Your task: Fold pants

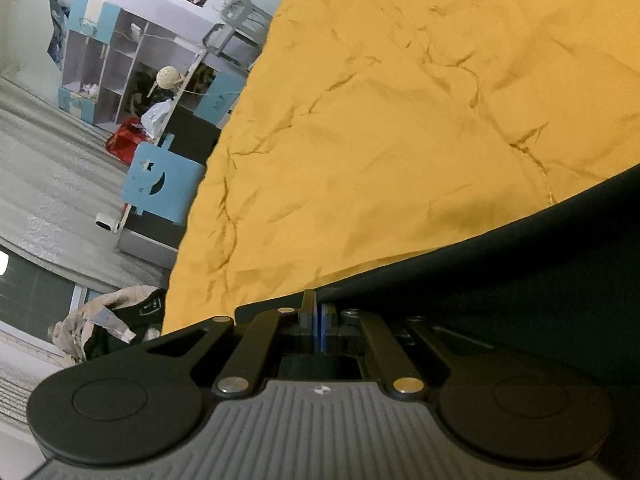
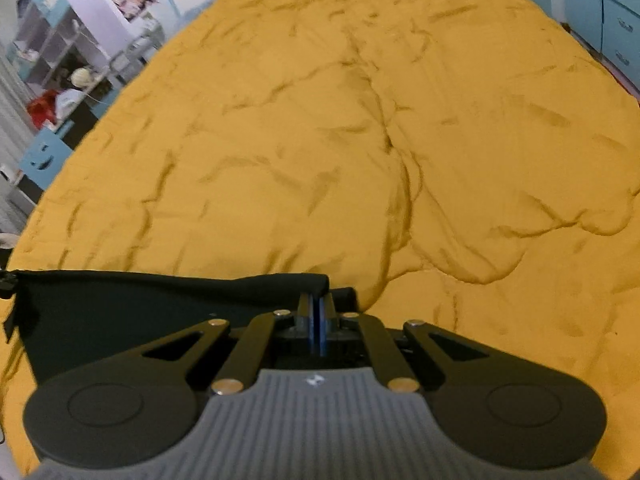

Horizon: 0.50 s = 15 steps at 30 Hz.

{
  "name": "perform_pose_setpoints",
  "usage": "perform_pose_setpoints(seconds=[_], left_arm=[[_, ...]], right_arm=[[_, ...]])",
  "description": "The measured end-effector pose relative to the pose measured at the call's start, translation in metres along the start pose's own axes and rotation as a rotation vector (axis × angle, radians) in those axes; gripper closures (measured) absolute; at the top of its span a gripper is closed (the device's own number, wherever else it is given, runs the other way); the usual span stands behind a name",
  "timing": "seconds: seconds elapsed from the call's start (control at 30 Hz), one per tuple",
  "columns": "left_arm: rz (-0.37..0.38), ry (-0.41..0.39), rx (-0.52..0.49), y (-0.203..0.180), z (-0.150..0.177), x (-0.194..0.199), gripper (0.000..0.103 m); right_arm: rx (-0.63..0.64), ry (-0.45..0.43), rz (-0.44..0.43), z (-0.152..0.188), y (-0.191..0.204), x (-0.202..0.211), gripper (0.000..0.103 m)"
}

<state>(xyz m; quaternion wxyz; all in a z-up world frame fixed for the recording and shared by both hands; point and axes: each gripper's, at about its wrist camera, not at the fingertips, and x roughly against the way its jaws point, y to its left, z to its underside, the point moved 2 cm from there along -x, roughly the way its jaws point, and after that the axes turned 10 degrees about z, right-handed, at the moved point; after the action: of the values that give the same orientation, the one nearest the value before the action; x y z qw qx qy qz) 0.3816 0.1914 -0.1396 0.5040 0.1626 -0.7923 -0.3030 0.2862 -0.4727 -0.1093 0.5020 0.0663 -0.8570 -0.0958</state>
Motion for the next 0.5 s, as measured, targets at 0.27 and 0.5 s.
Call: perform_pose_setpoints(seconds=[0.27,0.5], left_arm=[[0.012,0.001,0.013,-0.009,0.006,-0.009,0.089],[0.079,-0.133,0.099,0.001,0.017,0.050,0.080]], right_arm=[[-0.004,0.010,0.050,-0.002,-0.001,-0.023,0.099],[0.068,-0.055,0.164,0.020,0.015,0.036,0.084]])
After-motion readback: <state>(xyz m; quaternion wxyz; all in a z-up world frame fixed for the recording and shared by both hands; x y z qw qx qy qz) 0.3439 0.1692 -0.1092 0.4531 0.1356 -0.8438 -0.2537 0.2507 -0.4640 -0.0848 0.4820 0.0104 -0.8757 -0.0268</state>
